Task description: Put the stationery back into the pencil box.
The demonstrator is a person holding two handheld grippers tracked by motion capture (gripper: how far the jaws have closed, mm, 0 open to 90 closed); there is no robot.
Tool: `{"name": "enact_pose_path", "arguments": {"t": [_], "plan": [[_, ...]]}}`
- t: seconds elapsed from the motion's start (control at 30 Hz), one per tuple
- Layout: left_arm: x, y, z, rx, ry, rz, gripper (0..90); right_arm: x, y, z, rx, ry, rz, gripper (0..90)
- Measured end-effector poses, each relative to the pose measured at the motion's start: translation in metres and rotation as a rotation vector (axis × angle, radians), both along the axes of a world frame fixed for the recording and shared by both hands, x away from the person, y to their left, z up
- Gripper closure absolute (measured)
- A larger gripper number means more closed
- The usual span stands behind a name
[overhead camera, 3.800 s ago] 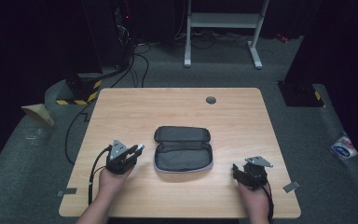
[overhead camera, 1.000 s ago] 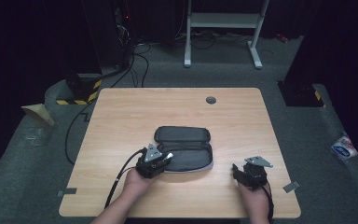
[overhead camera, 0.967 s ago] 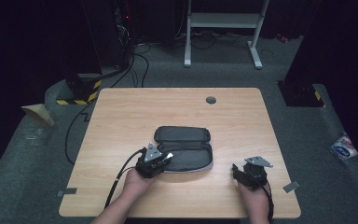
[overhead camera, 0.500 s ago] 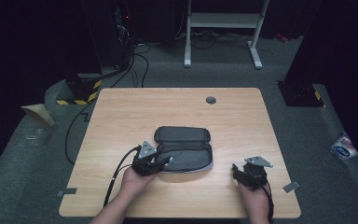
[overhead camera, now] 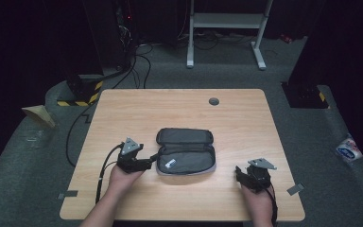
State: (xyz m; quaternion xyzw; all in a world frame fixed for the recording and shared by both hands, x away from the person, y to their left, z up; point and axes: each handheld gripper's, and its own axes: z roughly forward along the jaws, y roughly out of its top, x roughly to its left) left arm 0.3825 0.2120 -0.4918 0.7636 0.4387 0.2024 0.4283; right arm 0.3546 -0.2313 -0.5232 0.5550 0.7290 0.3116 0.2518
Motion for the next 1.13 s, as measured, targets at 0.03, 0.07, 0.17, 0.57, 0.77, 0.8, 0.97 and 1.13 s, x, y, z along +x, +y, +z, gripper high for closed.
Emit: {"name": "enact_pose_path", "arguments": {"t": [0.03, 0.07, 0.17, 0.57, 0.77, 0.8, 0.97, 1.13], "plan": [[0.000, 0.000, 0.000, 0.000, 0.000, 0.000, 20.6, 0.000, 0.000, 0.000, 0.000, 0.000, 0.000, 36.1], [0.004, 0.008, -0.005, 0.018, 0.020, 0.025, 19.0, 0.000, 0.000, 0.000, 0.001, 0.001, -0.001, 36.1], [0.009, 0.021, -0.014, 0.052, 0.054, 0.067, 14.8, 0.000, 0.000, 0.000, 0.001, 0.001, 0.000, 36.0], [0.013, 0.066, -0.035, 0.148, 0.146, 0.226, 11.2, 0.001, 0.000, 0.000, 0.001, 0.001, 0.003, 35.9], [-0.010, 0.074, -0.037, 0.137, 0.114, 0.198, 14.9, 0.001, 0.000, 0.000, 0.003, 0.002, 0.003, 35.6], [-0.023, 0.079, -0.038, 0.135, 0.107, 0.186, 15.8, 0.001, 0.000, 0.000, 0.004, 0.003, 0.002, 35.5], [-0.034, 0.087, -0.038, 0.131, 0.109, 0.176, 16.3, 0.001, 0.001, 0.000, 0.006, 0.005, 0.001, 35.6], [-0.032, 0.085, -0.038, 0.137, 0.111, 0.182, 14.9, 0.002, 0.001, 0.000, 0.004, 0.003, 0.000, 35.5]]}}
